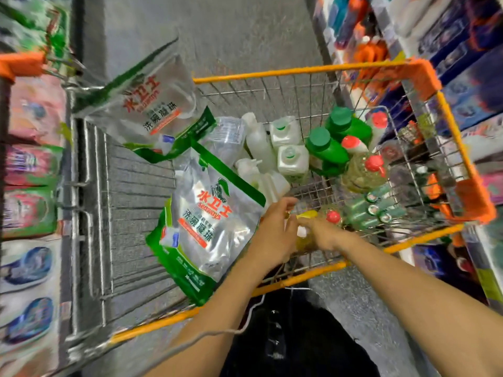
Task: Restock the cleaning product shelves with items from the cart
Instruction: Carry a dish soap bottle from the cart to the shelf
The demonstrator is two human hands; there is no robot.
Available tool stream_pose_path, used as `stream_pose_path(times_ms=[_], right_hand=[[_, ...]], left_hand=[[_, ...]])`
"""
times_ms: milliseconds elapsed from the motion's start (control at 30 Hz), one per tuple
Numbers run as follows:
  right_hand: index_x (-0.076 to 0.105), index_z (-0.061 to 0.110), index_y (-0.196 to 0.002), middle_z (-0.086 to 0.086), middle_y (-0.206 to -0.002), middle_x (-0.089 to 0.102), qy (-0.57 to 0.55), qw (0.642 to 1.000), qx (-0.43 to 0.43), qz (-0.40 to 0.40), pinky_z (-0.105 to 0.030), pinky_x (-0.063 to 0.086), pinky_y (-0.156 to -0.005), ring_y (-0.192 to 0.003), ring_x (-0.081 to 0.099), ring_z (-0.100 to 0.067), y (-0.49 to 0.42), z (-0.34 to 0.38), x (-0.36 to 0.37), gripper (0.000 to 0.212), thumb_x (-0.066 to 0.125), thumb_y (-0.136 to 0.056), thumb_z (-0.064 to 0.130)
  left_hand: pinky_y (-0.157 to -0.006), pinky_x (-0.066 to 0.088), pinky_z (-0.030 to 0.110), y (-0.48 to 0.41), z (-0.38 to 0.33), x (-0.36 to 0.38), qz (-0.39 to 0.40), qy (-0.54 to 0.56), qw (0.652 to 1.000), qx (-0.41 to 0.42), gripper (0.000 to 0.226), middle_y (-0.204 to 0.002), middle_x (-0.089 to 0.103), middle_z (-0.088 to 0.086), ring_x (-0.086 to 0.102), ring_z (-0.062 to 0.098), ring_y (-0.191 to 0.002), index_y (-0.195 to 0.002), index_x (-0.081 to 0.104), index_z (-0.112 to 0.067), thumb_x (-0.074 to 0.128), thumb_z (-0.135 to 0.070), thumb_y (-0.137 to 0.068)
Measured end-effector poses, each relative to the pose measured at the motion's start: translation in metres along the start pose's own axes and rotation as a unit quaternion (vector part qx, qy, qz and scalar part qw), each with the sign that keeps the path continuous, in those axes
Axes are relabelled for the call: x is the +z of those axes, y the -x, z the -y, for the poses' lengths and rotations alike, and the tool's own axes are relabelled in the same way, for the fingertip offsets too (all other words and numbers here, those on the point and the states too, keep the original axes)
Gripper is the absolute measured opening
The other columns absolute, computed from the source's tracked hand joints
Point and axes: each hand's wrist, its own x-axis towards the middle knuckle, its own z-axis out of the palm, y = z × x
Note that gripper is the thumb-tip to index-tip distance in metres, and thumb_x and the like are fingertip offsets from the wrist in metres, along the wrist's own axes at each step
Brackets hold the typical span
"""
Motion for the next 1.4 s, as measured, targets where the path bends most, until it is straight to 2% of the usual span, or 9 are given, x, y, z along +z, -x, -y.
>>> stream_pose_path(times_ms=[133, 333, 467, 600, 867, 1000, 1233, 1333, 1400], right_hand=[[0.047, 0.033, -0.134, -0.010, -0.124, 0.059, -0.019, 1.000, 0.000, -0.010, -0.044, 0.052, -0.086, -0.104, 0.059, -0.030, -0.001, -0.002, 0.003, 0.049, 0.065, -0.089, 0.023], [0.059, 0.033, -0.114, 0.001, -0.103, 0.063, -0.007, 0.996, -0.028, -0.081, -0.032, 0.046, -0.069, -0.094, 0.061, -0.025, 0.006, -0.001, 0.003, 0.026, 0.064, -0.089, 0.026], [0.061, 0.042, -0.083, 0.014, -0.067, 0.052, -0.114, 0.984, -0.025, -0.133, -0.033, 0.045, -0.067, -0.071, 0.051, -0.018, 0.020, -0.002, -0.009, 0.028, 0.078, -0.077, 0.021], [0.071, 0.033, -0.085, 0.001, -0.100, 0.071, -0.185, 0.966, -0.042, -0.173, -0.038, 0.051, -0.085, -0.095, 0.063, -0.020, 0.057, 0.009, -0.038, 0.024, 0.080, -0.070, 0.016], [0.072, 0.023, -0.085, -0.018, -0.078, 0.070, -0.258, 0.912, -0.133, -0.291, -0.049, 0.053, -0.055, -0.059, 0.066, -0.033, 0.177, 0.073, -0.121, 0.019, 0.080, -0.076, 0.009], [0.071, 0.012, -0.087, -0.022, -0.068, 0.067, -0.269, 0.885, -0.184, -0.333, -0.035, 0.051, -0.047, -0.044, 0.058, -0.020, 0.238, 0.113, -0.157, 0.017, 0.077, -0.076, 0.000], [0.073, 0.008, -0.080, -0.025, -0.062, 0.063, -0.263, 0.847, -0.266, -0.378, -0.025, 0.047, -0.039, -0.042, 0.052, -0.019, 0.325, 0.170, -0.216, 0.012, 0.077, -0.073, -0.001], [0.073, 0.016, -0.087, -0.026, -0.067, 0.060, -0.199, 0.822, -0.267, -0.462, -0.026, 0.043, -0.044, -0.045, 0.047, -0.018, 0.347, 0.188, -0.237, 0.010, 0.077, -0.079, 0.020], [0.066, 0.029, -0.109, -0.009, -0.072, 0.064, -0.051, 0.817, -0.203, -0.537, -0.026, 0.041, -0.055, -0.053, 0.052, -0.014, 0.359, 0.185, -0.254, 0.040, 0.065, -0.080, 0.057]], left_hand=[[-0.104, 0.043, 0.041, -0.004, 0.004, -0.001, 0.015, 0.019, 1.000, -0.001, 0.029, -0.133, 0.054, 0.001, 0.052, 0.016, -0.121, -0.122, 0.056, -0.023, 0.045, -0.014, -0.097], [-0.099, 0.046, 0.038, -0.004, -0.005, 0.000, 0.024, 0.035, 0.999, 0.029, 0.026, -0.128, 0.057, 0.002, 0.055, 0.016, -0.112, -0.119, 0.058, -0.013, 0.046, -0.006, -0.097], [-0.098, 0.045, 0.033, -0.003, -0.006, -0.005, 0.010, 0.034, 0.998, 0.043, 0.029, -0.126, 0.060, 0.000, 0.055, 0.014, -0.112, -0.117, 0.062, -0.016, 0.045, -0.004, -0.097], [-0.098, 0.046, 0.040, -0.001, 0.000, -0.006, 0.033, 0.049, 0.997, 0.055, 0.038, -0.122, 0.057, -0.005, 0.053, 0.013, -0.113, -0.119, 0.057, -0.025, 0.052, -0.005, -0.088], [-0.108, 0.040, 0.045, -0.003, -0.018, -0.011, 0.044, 0.070, 0.993, 0.088, 0.128, -0.148, 0.026, -0.005, 0.038, 0.018, -0.136, -0.149, 0.015, -0.028, 0.080, -0.069, -0.047], [-0.102, 0.047, 0.045, 0.000, -0.050, -0.020, 0.018, 0.157, 0.976, 0.148, 0.115, -0.147, 0.036, -0.003, 0.049, 0.013, -0.129, -0.143, 0.019, -0.046, 0.087, -0.059, -0.051], [-0.095, 0.051, 0.040, -0.015, -0.132, -0.092, 0.094, 0.134, 0.944, 0.288, 0.114, -0.128, 0.061, 0.009, 0.059, 0.017, -0.117, -0.138, 0.040, -0.003, 0.089, -0.057, -0.050], [-0.095, 0.051, 0.048, 0.001, -0.160, -0.104, 0.017, 0.162, 0.931, 0.325, 0.094, -0.126, 0.060, 0.005, 0.059, 0.021, -0.117, -0.130, 0.044, -0.028, 0.087, -0.057, -0.052], [-0.092, 0.053, 0.044, 0.012, -0.171, -0.105, -0.005, 0.190, 0.929, 0.317, 0.086, -0.124, 0.061, 0.002, 0.061, 0.019, -0.114, -0.124, 0.046, -0.035, 0.089, -0.049, -0.051]])
